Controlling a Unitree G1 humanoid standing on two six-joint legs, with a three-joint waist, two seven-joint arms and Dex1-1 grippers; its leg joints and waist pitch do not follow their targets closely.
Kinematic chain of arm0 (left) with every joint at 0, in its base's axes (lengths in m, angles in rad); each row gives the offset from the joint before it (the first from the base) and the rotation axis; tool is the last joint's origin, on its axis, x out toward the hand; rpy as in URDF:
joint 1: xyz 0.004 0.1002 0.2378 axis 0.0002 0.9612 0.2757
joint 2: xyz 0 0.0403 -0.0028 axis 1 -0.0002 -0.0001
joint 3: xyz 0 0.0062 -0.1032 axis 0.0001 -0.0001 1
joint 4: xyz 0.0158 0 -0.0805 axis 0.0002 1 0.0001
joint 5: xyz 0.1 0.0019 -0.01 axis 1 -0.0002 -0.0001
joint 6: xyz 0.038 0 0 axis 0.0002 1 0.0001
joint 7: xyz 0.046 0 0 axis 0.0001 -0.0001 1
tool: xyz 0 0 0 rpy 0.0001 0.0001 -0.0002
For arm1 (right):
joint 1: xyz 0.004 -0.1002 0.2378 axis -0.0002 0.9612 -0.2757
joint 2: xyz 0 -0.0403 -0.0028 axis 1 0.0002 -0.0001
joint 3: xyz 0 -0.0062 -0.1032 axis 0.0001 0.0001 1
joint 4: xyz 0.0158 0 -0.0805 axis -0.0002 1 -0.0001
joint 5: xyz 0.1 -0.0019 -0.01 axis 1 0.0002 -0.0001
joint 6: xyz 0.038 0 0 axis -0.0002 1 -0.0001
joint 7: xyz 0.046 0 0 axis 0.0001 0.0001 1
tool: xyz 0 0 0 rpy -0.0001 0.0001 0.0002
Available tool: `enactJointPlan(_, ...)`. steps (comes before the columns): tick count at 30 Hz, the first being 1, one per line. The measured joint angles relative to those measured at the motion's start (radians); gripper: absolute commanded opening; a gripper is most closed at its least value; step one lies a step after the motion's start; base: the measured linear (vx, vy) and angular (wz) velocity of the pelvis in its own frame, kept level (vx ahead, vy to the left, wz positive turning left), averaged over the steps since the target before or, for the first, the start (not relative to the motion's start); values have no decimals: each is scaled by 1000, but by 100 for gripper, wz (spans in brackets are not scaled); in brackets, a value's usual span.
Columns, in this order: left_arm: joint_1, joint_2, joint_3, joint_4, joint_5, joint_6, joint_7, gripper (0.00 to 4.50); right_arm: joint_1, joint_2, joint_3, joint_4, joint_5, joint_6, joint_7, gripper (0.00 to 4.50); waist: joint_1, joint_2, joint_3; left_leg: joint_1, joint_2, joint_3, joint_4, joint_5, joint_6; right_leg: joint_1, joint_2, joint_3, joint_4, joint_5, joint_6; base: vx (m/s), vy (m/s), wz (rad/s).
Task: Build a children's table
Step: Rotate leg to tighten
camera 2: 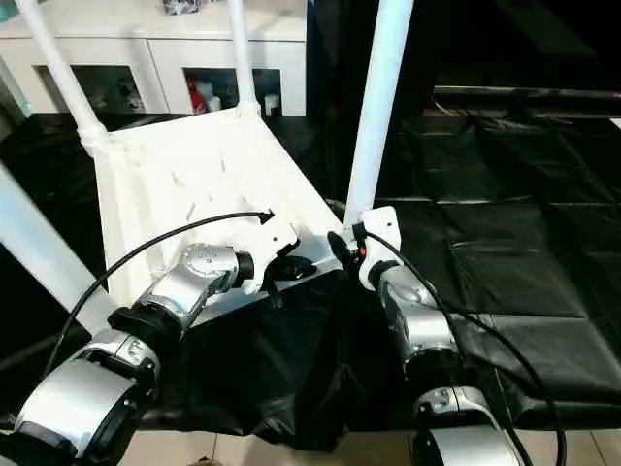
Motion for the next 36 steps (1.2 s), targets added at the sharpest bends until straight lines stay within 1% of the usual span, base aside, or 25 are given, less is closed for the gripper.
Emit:
enactJointPlan(1, 0, 5, 0, 0, -1, -5, -13, 0, 5, -10, 0, -2, 3, -7, 36, 364, -1, -1, 0, 0, 0, 0, 0, 0, 0, 0, 0, 0, 0, 0, 0, 0, 0, 0)
enactJointPlan(2, 1, 7, 0, 0, -1, -8, -24, 0, 10, -19, 0, -7, 4, -10, 61, 389, -1, -1, 0, -1, 0, 0, 0, 0, 0, 0, 0, 0, 0, 0, 0, 0, 0, 0)
enactJointPlan(10, 40, 81, 3, -46, -23, -53, -190, 0, 49, -151, 61, -67, 48, -11, 406, 389, 0, 0, 1, -2, 1, 0, 0, 0, 1, -2, 1, -1, 0, 0, 0, 0, 0, 0)
enactJointPlan(13, 53, 113, 1, -62, -38, -67, -274, 0, 58, -190, 75, -97, 64, -1, 527, 389, 6, 1, 1, -3, 1, 0, 0, 0, 1, -3, 1, -1, 0, 0, 0, 0, 0, 0)
enactJointPlan(16, 74, 144, -3, -95, -54, -68, -372, 0, 64, -243, 108, -133, 91, 14, 661, 389, 13, 0, 2, -5, 1, 0, 0, 1, 2, -4, 1, -1, 0, 0, 0, 0, 0, 0)
enactJointPlan(20, 96, 180, -14, -136, -76, -52, -455, 0, 66, -257, 132, -137, 94, 12, 748, 389, 17, 0, 2, -8, 1, 0, 1, -1, 4, -6, 0, -1, 0, -1, -1, 0, 0, 0)
enactJointPlan(21, 98, 187, -14, -141, -77, -50, -468, 0, 66, -261, 134, -136, 94, 9, 755, 373, 18, 0, 2, -9, 1, 0, 1, -1, 5, -7, 0, -1, 0, -1, -1, 0, 0, 0)
enactJointPlan(24, 105, 199, -15, -154, -77, -50, -488, 0, 66, -267, 137, -136, 94, 5, 772, 373, 18, -1, 2, -10, 1, 0, 2, -1, 5, -7, 0, -1, 0, -1, -1, 0, 0, 0)
enactJointPlan(25, 105, 200, -15, -154, -77, -50, -488, 0, 66, -267, 138, -136, 94, 5, 773, 345, 18, -1, 2, -10, 1, 0, 2, -1, 5, -7, 0, -1, 0, -1, -1, 0, 0, 0)
enactJointPlan(29, 106, 205, -15, -156, -77, -47, -489, 0, 65, -267, 142, -136, 94, 4, 788, 330, 18, -1, 3, -10, 1, 0, 2, -1, 5, -7, 0, -1, 0, -1, -1, 0, 0, 0)
enactJointPlan(30, 108, 207, -15, -161, -77, -44, -490, 0, 65, -266, 142, -136, 95, 4, 790, 304, 18, -1, 3, -10, 1, 0, 2, -1, 5, -7, 0, -1, 0, -1, -1, 0, 0, 0)
enactJointPlan(31, 111, 208, -15, -167, -78, -41, -490, 0, 65, -266, 142, -136, 96, 4, 792, 295, 17, -1, 3, -10, 1, 0, 2, -1, 5, -8, 0, -1, 0, -1, -1, 0, 0, 0)
enactJointPlan(33, 112, 209, -15, -170, -80, -38, -491, 0, 65, -266, 142, -136, 97, 4, 793, 292, 17, -1, 3, -10, 1, 0, 2, -1, 5, -8, 0, -1, 0, -1, -1, 0, 0, 0)
enactJointPlan(36, 113, 206, -15, -172, -80, -36, -490, 0, 66, -264, 142, -136, 98, 4, 792, 274, 17, -1, 3, -10, 1, 0, 2, -1, 5, -8, 0, -1, 0, -1, -1, 0, 0, 0)
